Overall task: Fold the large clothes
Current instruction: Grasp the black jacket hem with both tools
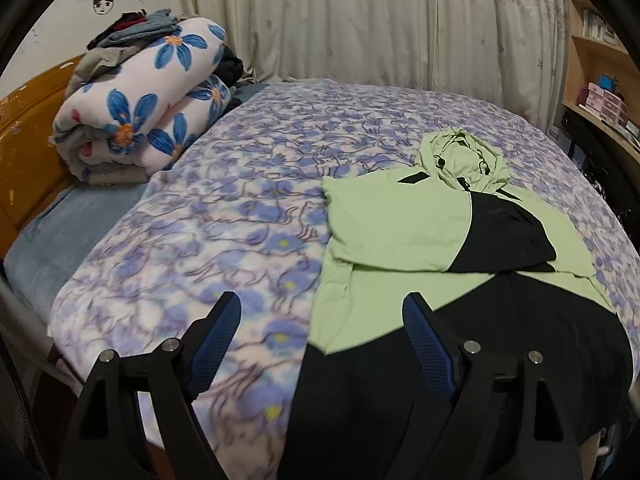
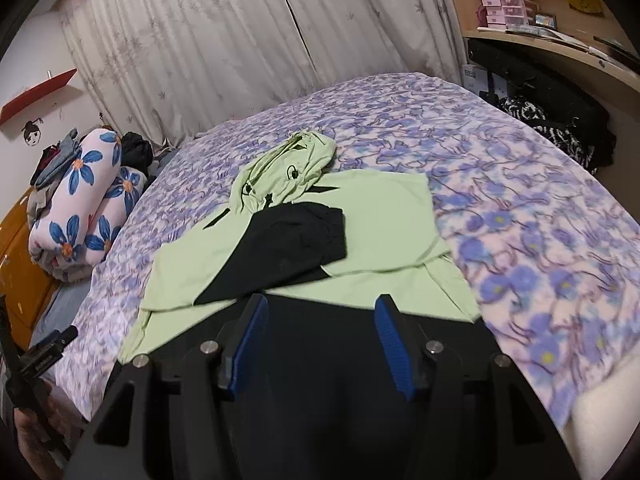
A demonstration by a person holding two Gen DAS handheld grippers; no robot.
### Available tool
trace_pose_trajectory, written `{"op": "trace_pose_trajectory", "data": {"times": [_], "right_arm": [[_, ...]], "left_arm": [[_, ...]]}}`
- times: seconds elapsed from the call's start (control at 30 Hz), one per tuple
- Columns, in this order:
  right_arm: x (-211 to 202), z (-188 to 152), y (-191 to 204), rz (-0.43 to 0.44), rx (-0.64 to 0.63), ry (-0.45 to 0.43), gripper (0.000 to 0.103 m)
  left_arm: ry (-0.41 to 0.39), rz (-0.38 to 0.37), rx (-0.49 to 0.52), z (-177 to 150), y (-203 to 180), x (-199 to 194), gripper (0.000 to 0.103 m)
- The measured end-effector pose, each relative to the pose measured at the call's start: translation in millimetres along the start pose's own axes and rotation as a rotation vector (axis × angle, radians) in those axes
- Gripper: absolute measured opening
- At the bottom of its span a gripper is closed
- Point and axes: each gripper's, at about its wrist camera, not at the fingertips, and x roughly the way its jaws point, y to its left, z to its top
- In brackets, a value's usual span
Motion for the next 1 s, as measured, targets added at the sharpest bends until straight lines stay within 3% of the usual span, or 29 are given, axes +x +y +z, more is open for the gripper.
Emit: {"op": "trace_pose_trajectory", "data": {"times": [0.27, 0.6, 0.83, 1.0], "right_arm": [[-25, -33, -30, -0.062, -0.026, 0.056, 0.056], [-26, -78, -86, -0.126, 0.007, 0.116, 0.057], [-8, -107, -121, -0.164, 0.040, 0.196, 0.057], [6, -123, -138, -0.152, 0.083, 0.235, 0.057]], "left_arm": [[0.082, -0.031, -0.021, -45, 22, -17, 0.083], [0.281, -0.203, -0.057, -108, 40, 22, 0.083], [0.302, -0.275, -0.062, -140, 43, 41, 0.083], [0.272, -0.270, -0.026, -146, 36, 44, 0.083]]}}
